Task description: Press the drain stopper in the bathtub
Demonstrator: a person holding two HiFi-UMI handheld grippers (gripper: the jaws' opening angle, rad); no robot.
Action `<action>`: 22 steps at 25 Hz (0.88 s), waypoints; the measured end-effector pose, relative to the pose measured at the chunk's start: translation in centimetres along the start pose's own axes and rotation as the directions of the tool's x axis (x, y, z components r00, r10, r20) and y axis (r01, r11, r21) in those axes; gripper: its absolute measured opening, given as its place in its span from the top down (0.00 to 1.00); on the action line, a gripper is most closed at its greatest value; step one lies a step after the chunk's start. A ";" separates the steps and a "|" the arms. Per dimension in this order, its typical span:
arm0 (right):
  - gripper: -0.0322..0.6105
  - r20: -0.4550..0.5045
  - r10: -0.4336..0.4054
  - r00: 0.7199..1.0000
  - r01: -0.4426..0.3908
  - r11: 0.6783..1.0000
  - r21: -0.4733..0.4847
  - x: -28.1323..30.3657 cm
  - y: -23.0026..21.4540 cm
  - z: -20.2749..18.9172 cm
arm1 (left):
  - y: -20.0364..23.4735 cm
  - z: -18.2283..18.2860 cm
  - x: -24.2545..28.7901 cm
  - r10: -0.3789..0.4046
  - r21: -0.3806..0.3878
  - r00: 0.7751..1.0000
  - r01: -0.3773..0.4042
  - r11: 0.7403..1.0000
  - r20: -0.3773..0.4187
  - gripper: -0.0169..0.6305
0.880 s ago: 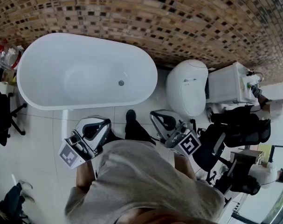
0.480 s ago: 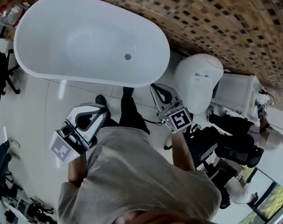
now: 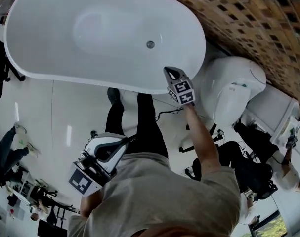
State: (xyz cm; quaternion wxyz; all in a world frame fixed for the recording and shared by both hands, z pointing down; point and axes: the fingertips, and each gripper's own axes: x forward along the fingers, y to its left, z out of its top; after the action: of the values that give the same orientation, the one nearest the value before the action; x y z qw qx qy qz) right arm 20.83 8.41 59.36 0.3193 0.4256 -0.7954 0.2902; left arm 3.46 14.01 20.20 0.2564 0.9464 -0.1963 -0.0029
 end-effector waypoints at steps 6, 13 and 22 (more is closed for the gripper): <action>0.95 -0.244 0.106 0.964 -0.086 0.992 0.092 17.5 -7.0 -8.0 | 4.1 -9.0 0.1 0.117 -0.187 0.991 -0.127 0.974 -0.064 0.98; 0.95 -0.461 0.028 0.887 0.042 0.989 0.142 33.2 -13.9 -18.3 | 8.5 -16.7 -0.9 0.242 -0.314 0.963 -0.268 0.911 -0.121 0.98; 0.95 -0.450 -0.086 0.889 0.078 0.996 -0.036 42.1 -15.9 -22.2 | 12.4 -22.1 -2.0 0.312 -0.396 0.937 -0.349 0.849 -0.157 0.98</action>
State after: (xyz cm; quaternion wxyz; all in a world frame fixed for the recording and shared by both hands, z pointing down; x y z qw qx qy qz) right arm 22.02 -3.44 108.14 0.5104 0.3770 -0.6837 0.3605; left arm -0.60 15.68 45.23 0.4576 0.8207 -0.3397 0.0405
